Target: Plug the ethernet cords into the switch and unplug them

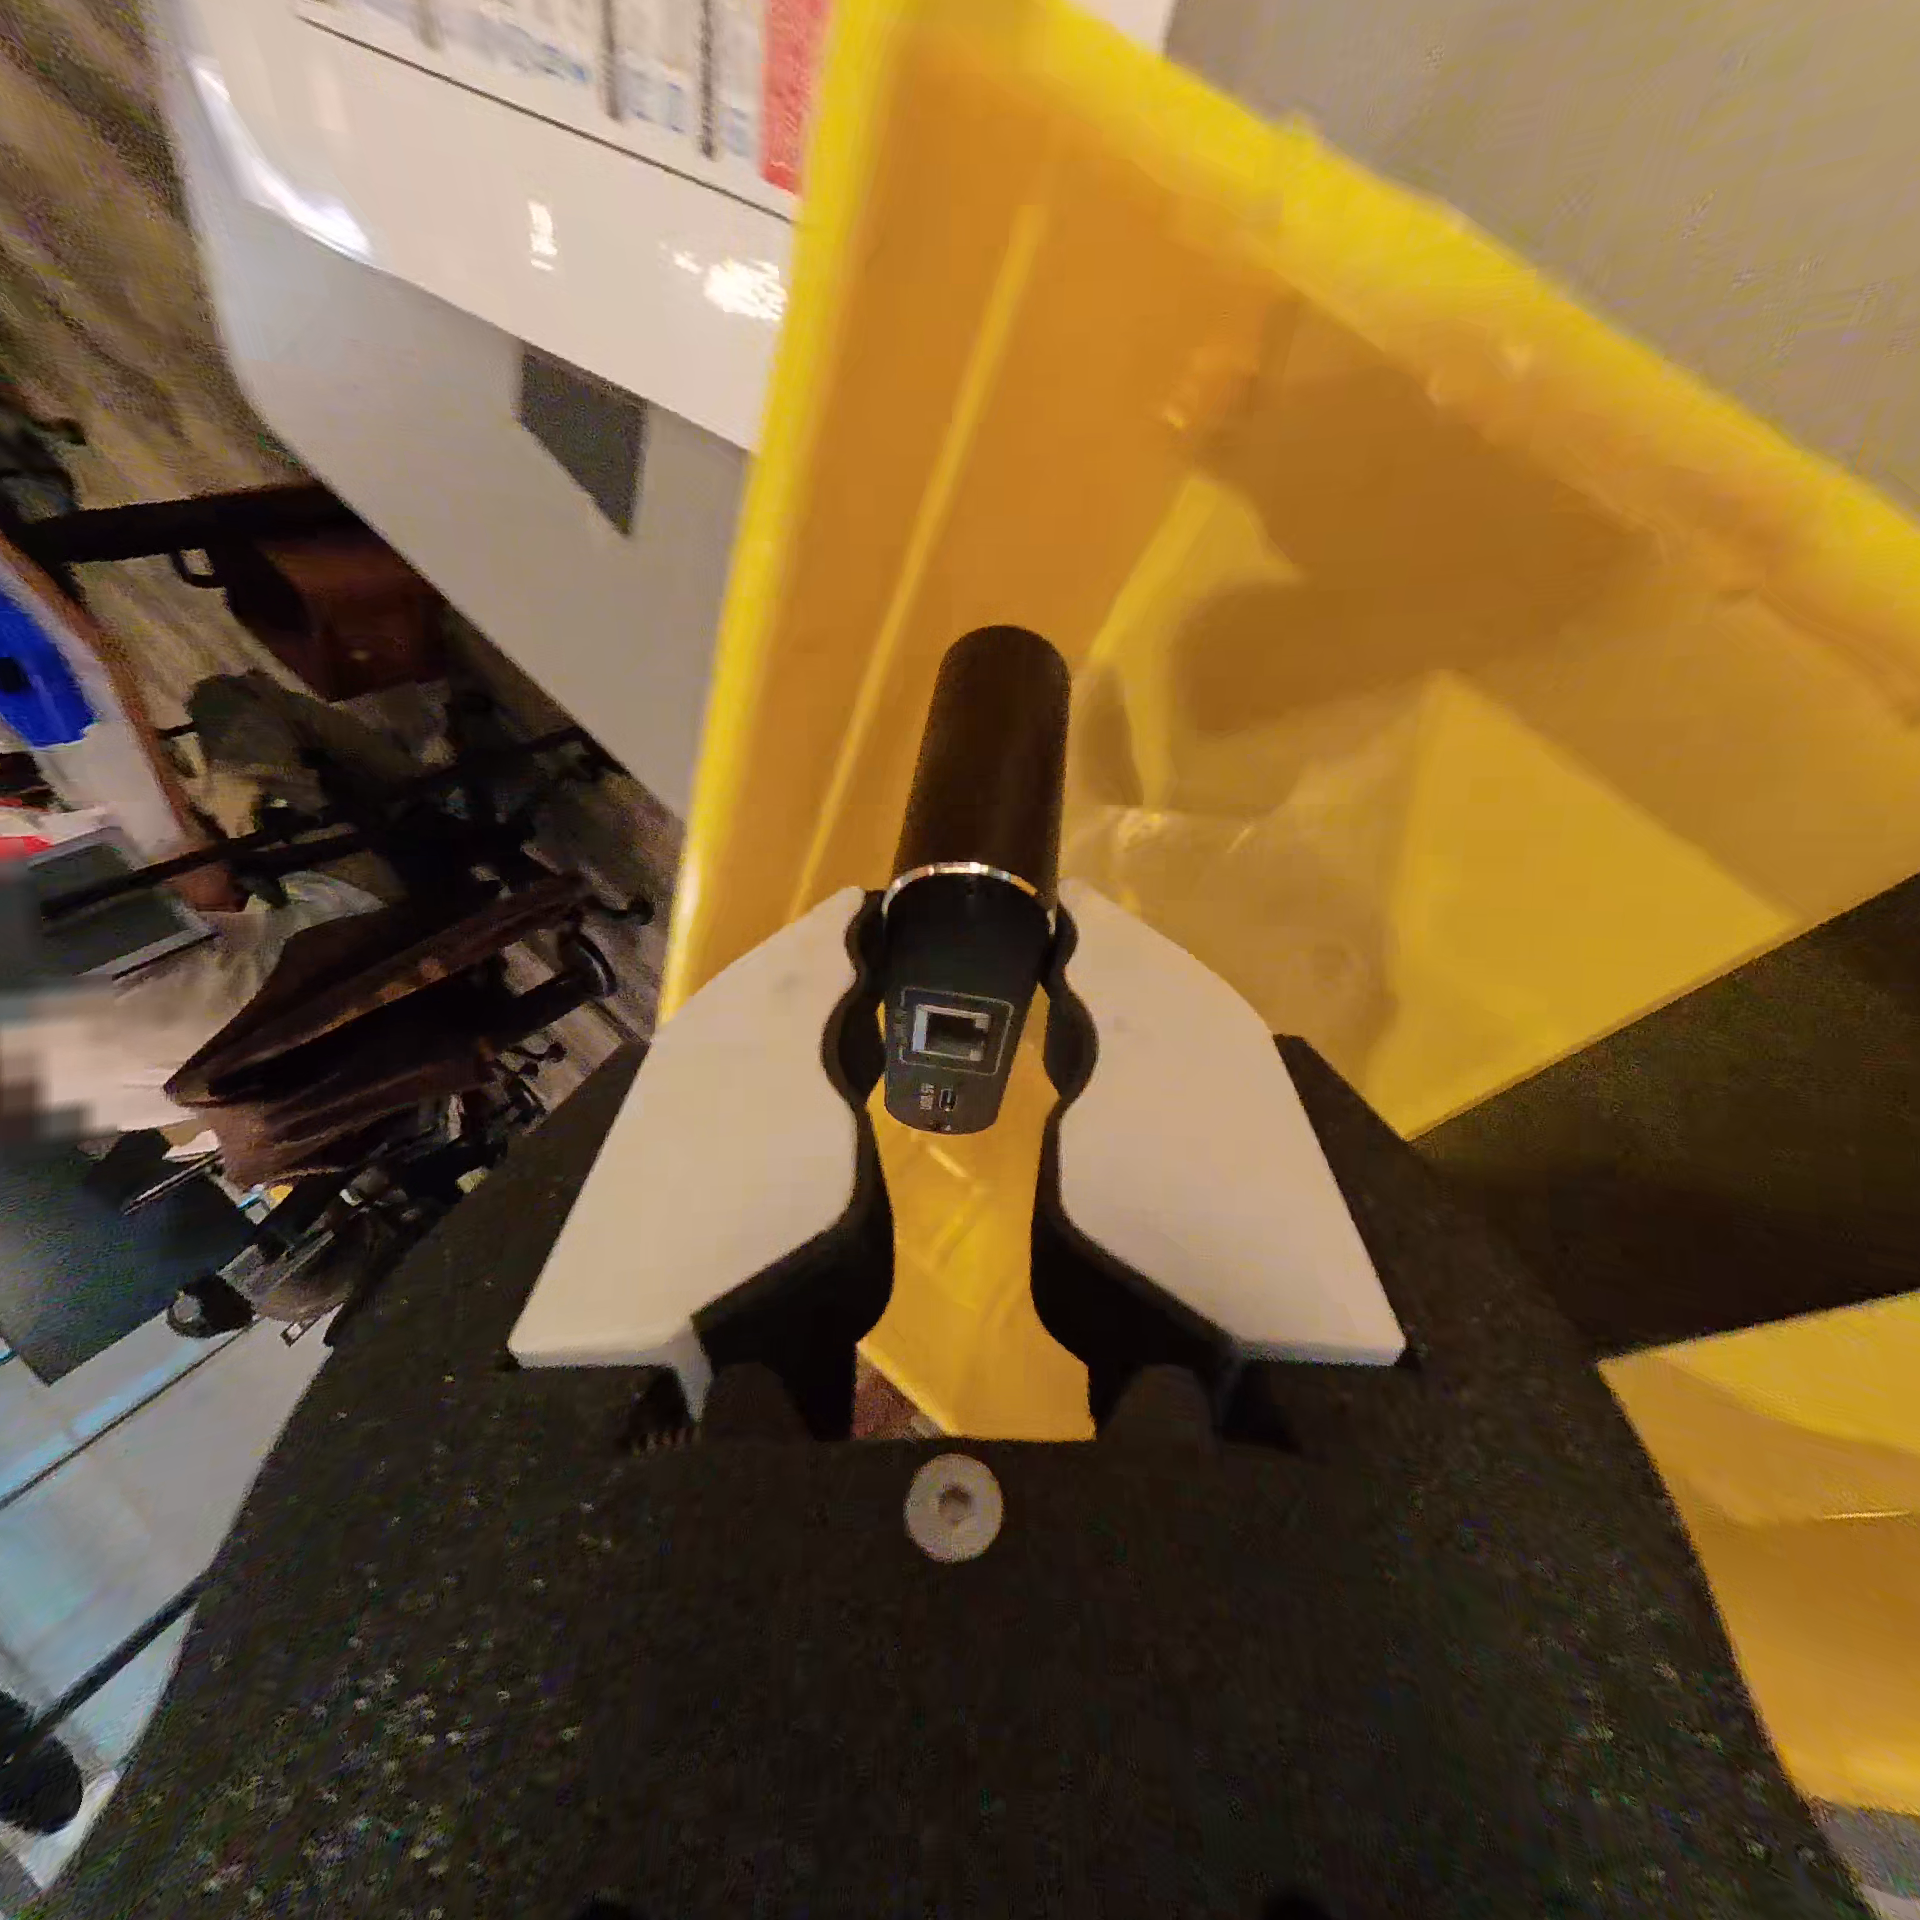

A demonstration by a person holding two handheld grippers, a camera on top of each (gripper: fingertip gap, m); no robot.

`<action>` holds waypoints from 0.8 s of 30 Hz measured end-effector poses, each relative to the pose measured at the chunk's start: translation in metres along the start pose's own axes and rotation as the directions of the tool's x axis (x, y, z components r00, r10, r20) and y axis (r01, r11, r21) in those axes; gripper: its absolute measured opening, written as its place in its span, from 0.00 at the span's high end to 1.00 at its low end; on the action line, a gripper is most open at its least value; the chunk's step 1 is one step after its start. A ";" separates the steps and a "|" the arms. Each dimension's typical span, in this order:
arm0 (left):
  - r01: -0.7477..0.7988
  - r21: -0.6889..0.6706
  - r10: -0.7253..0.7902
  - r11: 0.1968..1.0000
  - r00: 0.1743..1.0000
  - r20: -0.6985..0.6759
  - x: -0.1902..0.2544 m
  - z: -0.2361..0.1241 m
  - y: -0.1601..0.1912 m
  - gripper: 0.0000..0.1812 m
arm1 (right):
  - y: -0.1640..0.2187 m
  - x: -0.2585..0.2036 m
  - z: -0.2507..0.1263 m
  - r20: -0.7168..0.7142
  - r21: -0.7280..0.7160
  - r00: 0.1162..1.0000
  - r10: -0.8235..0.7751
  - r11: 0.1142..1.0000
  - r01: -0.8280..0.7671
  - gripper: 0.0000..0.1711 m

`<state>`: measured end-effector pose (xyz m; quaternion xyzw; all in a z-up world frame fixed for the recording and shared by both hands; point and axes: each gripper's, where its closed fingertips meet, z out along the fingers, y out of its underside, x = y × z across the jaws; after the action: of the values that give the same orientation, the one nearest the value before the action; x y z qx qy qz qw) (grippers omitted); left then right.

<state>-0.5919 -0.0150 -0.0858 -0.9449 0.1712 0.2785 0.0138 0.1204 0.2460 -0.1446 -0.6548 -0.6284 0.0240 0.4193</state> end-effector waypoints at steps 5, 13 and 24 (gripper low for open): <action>0.105 0.358 -0.169 0.928 0.974 0.152 -0.016 -0.118 -0.066 0.85 | -0.006 -0.002 0.002 0.025 0.031 1.000 0.008 0.999 -0.009 0.98; 0.352 0.886 0.042 0.303 0.923 -0.382 0.170 -0.283 -0.254 0.85 | -0.085 -0.037 0.002 0.104 0.286 0.994 0.038 0.956 -0.066 0.90; 0.504 0.863 0.493 -0.036 0.760 -0.423 0.392 -0.355 -0.318 0.86 | -0.156 -0.067 -0.087 0.460 0.727 0.888 0.020 0.566 -0.389 0.73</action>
<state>0.0066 0.1174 -0.0162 -0.6558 0.3043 -0.2829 0.6303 0.0299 0.1229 -0.0313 -0.4444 -0.5383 0.4879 0.5241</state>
